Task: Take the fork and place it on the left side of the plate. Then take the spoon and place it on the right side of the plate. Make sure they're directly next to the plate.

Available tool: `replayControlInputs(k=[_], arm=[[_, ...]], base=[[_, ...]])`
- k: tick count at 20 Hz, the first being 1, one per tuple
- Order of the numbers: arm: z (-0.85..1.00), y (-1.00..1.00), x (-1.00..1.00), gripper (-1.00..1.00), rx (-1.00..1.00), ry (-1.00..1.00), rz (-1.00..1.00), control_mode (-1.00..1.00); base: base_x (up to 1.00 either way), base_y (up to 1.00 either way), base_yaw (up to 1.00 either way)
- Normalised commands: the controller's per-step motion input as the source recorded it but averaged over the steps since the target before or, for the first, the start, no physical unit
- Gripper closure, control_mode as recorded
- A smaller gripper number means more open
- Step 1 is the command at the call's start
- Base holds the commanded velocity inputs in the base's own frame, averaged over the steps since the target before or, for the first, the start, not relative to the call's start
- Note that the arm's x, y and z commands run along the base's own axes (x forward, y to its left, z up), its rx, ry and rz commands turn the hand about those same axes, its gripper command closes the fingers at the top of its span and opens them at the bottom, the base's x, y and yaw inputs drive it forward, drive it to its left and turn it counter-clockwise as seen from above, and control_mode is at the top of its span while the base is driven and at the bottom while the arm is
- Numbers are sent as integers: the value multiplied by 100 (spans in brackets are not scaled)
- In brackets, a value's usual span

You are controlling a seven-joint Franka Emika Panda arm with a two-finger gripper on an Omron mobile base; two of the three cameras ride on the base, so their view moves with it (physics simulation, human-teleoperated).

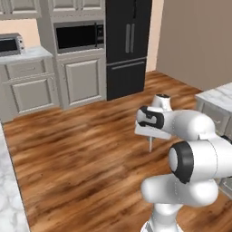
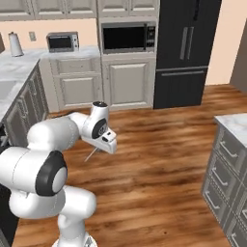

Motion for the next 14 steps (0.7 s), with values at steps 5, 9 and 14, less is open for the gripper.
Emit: replayControlInputs(k=[5, 9, 14], arm=[[0, 0, 0, 100, 0, 0, 0, 100], [0, 0, 0, 100, 0, 0, 0, 100], [0, 0, 0, 100, 0, 0, 0, 100]], base=[[84, -2, -8], [88, -5, -5], [59, 0, -36]])
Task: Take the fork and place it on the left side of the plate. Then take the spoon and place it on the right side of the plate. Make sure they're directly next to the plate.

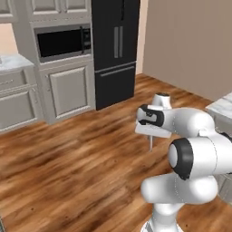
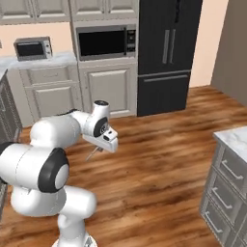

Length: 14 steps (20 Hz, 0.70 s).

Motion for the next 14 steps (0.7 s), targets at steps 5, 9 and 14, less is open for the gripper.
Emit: replayControlInputs(k=[5, 9, 14], arm=[[0, 0, 0, 100, 0, 0, 0, 100], [0, 0, 0, 100, 0, 0, 0, 100], [0, 0, 0, 100, 0, 0, 0, 100]], base=[[42, 0, -54], [60, 7, -41], [73, 10, -29]])
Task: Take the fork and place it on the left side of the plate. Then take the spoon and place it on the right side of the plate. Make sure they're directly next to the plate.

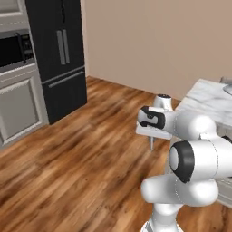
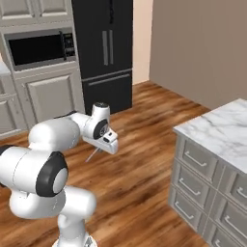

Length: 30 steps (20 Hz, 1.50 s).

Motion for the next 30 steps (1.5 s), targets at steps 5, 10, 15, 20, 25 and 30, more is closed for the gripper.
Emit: replayControlInputs(k=[5, 10, 15, 20, 25, 30], arm=[[0, 0, 0, 100, 0, 0, 0, 100], [0, 0, 0, 100, 0, 0, 0, 100], [0, 0, 0, 100, 0, 0, 0, 100], [0, 0, 0, 100, 0, 0, 0, 100], [0, 0, 0, 100, 0, 0, 0, 100], [0, 0, 0, 100, 0, 0, 0, 100]], base=[[79, 13, -24], [87, 24, -19], [79, 32, -28], [73, 34, -35], [76, 35, -32], [81, 34, -28]])
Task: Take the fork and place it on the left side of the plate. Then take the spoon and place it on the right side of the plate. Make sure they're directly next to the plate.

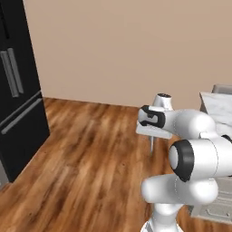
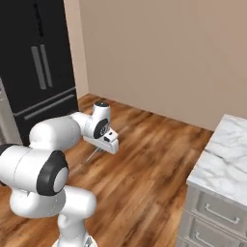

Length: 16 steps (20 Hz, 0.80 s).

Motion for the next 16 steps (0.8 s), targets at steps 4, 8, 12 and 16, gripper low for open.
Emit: replayControlInputs(k=[4, 8, 12, 16], arm=[[0, 0, 0, 100, 0, 0, 0, 100], [0, 0, 0, 100, 0, 0, 0, 100], [0, 0, 0, 100, 0, 0, 0, 100], [0, 0, 0, 100, 0, 0, 0, 100]], base=[[81, 33, -28], [78, 32, -32], [78, 31, -32], [78, 29, -31]])
